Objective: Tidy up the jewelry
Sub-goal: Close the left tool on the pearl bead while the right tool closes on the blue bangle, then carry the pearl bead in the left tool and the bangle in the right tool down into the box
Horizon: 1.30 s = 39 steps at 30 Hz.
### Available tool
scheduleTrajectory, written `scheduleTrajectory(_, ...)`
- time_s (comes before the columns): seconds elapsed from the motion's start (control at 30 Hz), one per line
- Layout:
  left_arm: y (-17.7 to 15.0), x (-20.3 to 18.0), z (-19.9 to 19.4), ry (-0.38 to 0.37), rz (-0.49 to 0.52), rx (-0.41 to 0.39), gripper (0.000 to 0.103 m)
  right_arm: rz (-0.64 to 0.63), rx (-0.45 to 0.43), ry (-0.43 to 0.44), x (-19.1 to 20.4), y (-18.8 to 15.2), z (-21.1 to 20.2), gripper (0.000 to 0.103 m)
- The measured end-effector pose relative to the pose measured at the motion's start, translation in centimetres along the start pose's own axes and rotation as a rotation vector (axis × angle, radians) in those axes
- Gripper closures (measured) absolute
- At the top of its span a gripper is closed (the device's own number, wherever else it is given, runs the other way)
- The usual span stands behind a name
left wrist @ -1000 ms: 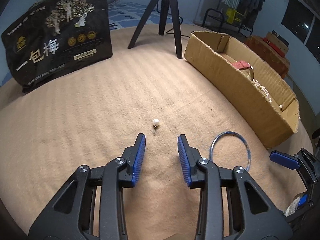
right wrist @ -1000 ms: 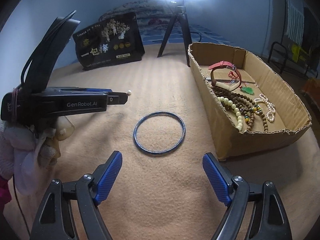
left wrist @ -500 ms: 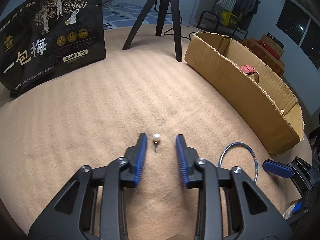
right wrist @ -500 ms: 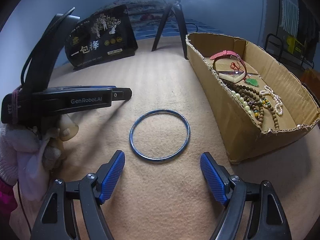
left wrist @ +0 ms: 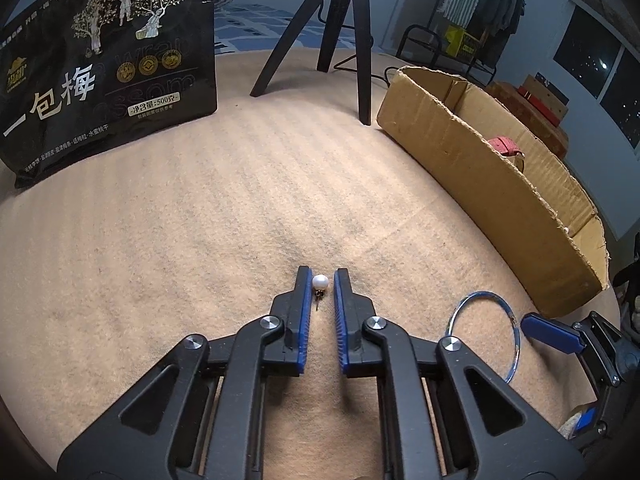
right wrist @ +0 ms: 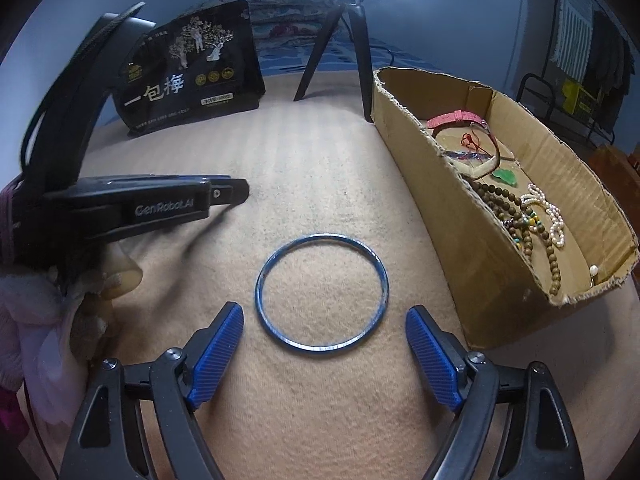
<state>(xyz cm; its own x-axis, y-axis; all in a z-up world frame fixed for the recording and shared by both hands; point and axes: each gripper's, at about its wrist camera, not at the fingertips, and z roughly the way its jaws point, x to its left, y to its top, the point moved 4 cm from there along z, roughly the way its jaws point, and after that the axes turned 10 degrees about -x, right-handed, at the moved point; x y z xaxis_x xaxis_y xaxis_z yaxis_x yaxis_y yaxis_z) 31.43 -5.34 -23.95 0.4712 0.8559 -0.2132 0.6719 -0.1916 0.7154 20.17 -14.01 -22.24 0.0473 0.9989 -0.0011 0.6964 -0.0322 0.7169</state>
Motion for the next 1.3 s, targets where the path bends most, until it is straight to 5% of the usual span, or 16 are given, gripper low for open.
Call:
scheduleTrajectory(0.1, -0.1, 0.1, -0.1, -0.003, -0.005, -0.001, 0.096, -0.006, 0.007, -0.013, 0.1, 0.0, 0.5, 0.018)
scheduleTrajectory(0.2, -0.1, 0.1, -0.2, -0.003, -0.005, -0.002, 0.097, -0.016, -0.001, -0.017, 0.3, 0.1, 0.6, 0.03)
scheduleTrajectory(0.83, -0.8, 0.2, -2.9, 0.056, -0.018, 0.009, 0.097, -0.017, -0.039, 0.047, 0.2, 0.3, -1.3, 0.031)
scheduleTrajectory(1.3, 0.6, -1.8, -7.7, 0.107, -0.019, -0.023, 0.097, -0.032, -0.111, 0.099, -1.0, 1.6, -7.2, 0.031)
